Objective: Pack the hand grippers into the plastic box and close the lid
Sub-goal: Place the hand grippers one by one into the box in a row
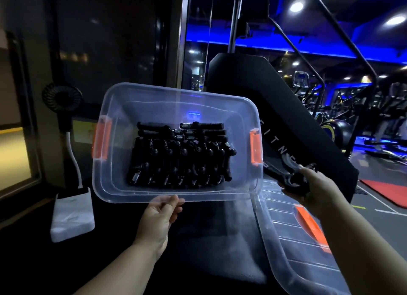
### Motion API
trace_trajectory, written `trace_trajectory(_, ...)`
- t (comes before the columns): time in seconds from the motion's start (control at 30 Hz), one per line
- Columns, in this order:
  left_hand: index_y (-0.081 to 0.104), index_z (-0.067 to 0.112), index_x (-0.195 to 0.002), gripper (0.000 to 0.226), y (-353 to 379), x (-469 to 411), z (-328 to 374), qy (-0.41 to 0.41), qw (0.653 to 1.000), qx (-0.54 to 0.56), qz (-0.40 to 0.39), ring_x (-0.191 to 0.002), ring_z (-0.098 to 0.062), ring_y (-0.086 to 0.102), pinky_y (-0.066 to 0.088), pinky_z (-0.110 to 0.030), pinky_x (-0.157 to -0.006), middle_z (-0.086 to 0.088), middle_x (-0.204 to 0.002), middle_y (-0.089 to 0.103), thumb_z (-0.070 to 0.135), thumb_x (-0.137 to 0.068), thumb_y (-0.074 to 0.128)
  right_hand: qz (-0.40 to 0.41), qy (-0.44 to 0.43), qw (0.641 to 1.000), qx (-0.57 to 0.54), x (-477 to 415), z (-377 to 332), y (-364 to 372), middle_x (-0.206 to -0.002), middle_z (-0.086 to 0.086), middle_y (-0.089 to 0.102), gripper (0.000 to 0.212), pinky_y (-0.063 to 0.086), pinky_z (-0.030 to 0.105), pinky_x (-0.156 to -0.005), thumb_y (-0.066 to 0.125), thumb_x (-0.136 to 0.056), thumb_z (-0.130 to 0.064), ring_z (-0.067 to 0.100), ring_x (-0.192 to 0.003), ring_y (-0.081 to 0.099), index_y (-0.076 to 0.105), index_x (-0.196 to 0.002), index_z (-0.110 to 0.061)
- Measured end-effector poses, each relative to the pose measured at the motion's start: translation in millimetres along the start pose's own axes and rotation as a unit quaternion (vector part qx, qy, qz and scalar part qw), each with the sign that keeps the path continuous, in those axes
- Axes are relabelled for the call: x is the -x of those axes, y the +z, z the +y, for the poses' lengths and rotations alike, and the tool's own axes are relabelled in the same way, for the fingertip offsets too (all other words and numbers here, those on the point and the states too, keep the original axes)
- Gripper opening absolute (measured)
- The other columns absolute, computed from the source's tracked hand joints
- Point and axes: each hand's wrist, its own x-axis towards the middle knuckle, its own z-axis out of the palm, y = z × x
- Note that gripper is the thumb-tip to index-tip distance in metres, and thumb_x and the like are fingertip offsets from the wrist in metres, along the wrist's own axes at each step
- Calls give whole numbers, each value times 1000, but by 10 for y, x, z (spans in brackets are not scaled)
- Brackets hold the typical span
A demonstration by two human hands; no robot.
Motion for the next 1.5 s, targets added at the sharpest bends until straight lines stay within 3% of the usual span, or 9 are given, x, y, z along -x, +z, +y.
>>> trace_trajectory(0.17, 60, 9, -89, 6, 9, 23, 28, 2, 1000, 7, 4, -73, -11, 58, 44, -24, -71, -2, -82, 71, 14, -91, 56, 9, -166, 978, 125, 154, -3, 289, -89, 15, 53, 17, 50, 31, -52, 52, -95, -10, 23, -68, 52, 52, -112, -6)
trace_trajectory(0.3, 61, 9, -89, 7, -15, 22, 16, -1, 1000, 1, -4, -74, -11, 59, 45, -24, -72, 0, -80, 72, 15, -90, 57, 145, -308, 919, 200, 179, 69, 395, -93, 2, 58, 22, 42, 34, -74, 56, -93, -18, 22, -84, 55, 49, -114, -15)
trace_trajectory(0.43, 62, 10, -90, 9, -38, -2, 4, -5, 1000, -5, -8, -73, -7, 61, 46, -23, -72, 2, -79, 73, 18, -89, 58, 127, -382, 893, 203, 235, 43, 576, -84, -7, 58, 24, 45, 43, -75, 53, -87, -33, 22, -83, 57, 46, -109, -28)
trace_trajectory(0.53, 63, 11, -92, 11, -63, -16, -14, -5, 1000, -17, -17, -74, -5, 62, 45, -23, -72, 3, -82, 74, 21, -90, 58, 76, -408, 880, 231, 263, 31, 775, -83, -7, 58, 24, 49, 48, -76, 50, -81, -39, 24, -81, 57, 45, -104, -33)
trace_trajectory(0.83, 63, 5, -98, 17, -76, -28, -26, -7, 999, -26, -24, -66, 1, 61, 43, -21, -69, 7, -77, 73, 20, -92, 56, -51, -436, 822, 362, 265, 167, 1334, -85, -8, 58, 21, 35, 27, -61, 47, -81, -36, 18, -69, 55, 46, -103, -36)
trace_trajectory(0.93, 62, -1, -97, 23, -87, -15, -30, 10, 1000, -11, -27, -67, 0, 61, 44, -21, -70, 8, -73, 71, 20, -89, 58, -50, -436, 800, 408, 205, 170, 1439, -76, -11, 59, 20, 38, 28, -64, 57, -86, -26, 20, -72, 58, 56, -106, -26)
trace_trajectory(1.13, 60, 9, -88, 10, -77, -20, -27, -10, 999, 28, -26, -66, -3, 63, 47, -19, -67, 2, -79, 74, 19, -89, 57, -60, -448, 762, 464, 55, 100, 1639, -114, 6, 57, 30, 34, 23, -75, 66, -85, -16, 22, -96, 56, 63, -114, -19)
trace_trajectory(1.33, 60, -5, -94, 24, -86, -20, -48, 6, 999, 35, -30, -65, -3, 59, 46, -14, -61, 3, -73, 70, 18, -90, 56, -92, -472, 747, 459, -66, 27, 1994, -112, 2, 60, 30, 40, 25, -79, 69, -83, -16, 22, -95, 59, 65, -111, -24)
trace_trajectory(1.5, 61, -4, -91, 17, -81, -24, -45, 3, 998, 48, -35, -65, -4, 57, 43, -14, -61, 3, -71, 67, 12, -90, 56, -84, -510, 719, 466, -140, 7, 2446, -110, -1, 65, 28, 45, 34, -84, 68, -83, -19, 25, -101, 57, 65, -109, -27)
